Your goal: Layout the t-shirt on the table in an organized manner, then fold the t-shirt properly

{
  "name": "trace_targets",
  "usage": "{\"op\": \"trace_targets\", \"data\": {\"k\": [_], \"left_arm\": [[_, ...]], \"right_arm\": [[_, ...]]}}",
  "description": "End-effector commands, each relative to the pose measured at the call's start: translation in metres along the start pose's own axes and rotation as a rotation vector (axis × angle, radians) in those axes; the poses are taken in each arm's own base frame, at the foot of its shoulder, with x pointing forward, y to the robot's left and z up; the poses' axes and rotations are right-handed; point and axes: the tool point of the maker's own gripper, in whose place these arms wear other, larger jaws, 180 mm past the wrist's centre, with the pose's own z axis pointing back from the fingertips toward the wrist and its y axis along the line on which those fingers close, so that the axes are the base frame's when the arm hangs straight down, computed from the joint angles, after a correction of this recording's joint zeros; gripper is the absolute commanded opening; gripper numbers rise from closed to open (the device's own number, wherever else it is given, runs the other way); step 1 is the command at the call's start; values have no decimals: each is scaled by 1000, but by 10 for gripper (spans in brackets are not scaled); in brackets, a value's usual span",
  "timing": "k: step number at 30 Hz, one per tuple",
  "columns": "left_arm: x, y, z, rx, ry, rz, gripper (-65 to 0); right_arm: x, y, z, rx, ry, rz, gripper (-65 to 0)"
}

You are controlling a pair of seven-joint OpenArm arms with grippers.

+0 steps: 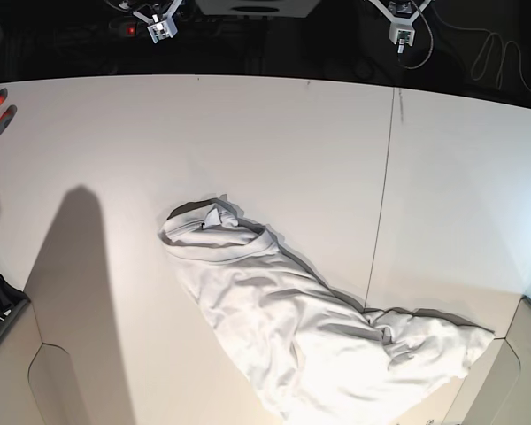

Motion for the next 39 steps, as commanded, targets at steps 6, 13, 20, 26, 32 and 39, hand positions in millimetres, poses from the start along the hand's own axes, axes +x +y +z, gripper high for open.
{"op": "trace_targets", "data": {"k": [6, 13, 20, 26, 32, 39], "left_arm": [[7, 8, 35, -5, -79, -36, -650], [14, 16, 78, -28, -132, -126, -650], [53, 11, 130, -93, -238, -266, -650], [110, -11, 172, -163, -359, -398, -650], [175, -38, 206, -184, -508, -442, -650], [237, -58, 226, -197, -704, -467, -650]], "right_arm": [[-4, 10, 29, 29, -49, 28, -650], [-2, 30, 64, 64, -104, 46, -650], [31, 45, 109, 97, -223, 88, -650], [88, 52, 148, 93, -388, 117, -650], [144, 51, 176, 72, -544, 159, -650], [208, 40, 187, -15, -701, 324, -650]]}}
